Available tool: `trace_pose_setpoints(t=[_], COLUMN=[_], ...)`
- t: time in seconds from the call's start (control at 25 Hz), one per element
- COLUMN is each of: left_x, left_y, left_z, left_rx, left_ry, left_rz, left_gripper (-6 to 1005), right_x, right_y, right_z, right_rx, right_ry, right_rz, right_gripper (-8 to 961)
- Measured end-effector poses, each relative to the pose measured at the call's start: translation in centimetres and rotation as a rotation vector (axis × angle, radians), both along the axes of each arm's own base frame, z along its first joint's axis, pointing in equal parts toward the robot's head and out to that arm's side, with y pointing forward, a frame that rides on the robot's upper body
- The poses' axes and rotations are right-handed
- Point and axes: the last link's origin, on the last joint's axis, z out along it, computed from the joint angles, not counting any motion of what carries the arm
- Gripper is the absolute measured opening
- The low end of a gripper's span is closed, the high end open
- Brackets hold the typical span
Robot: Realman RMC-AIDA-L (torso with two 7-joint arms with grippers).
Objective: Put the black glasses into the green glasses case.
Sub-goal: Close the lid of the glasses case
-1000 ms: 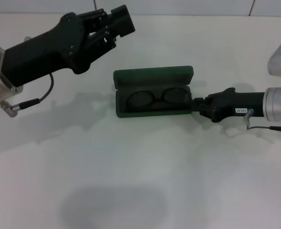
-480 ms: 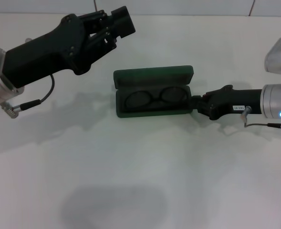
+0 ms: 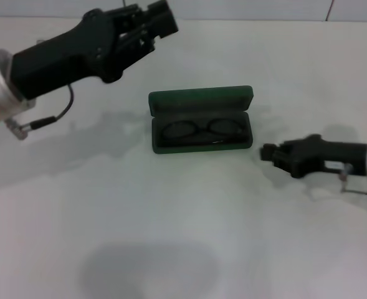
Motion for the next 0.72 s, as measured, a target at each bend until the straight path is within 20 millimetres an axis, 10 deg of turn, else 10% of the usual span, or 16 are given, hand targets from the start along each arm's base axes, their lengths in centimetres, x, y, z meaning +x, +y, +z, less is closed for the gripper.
trace_pose_setpoints(t=[0.36,0.72], left_x=[1.0,2.0], left_y=[5.2,9.4], left_z=[-1.1,-4.5], left_rx=[0.027,-0.011], left_ry=[0.257,0.57], left_rz=[0.071,0.135], left_gripper=[225,225], right_x=[3.9,4.4], right_y=[-5.2,-6.1], right_z=[4.9,5.0], right_rx=[0.157,0.149], right_ry=[0.151,0.153], right_rz=[-0.004,0.001], right_gripper=[81,81])
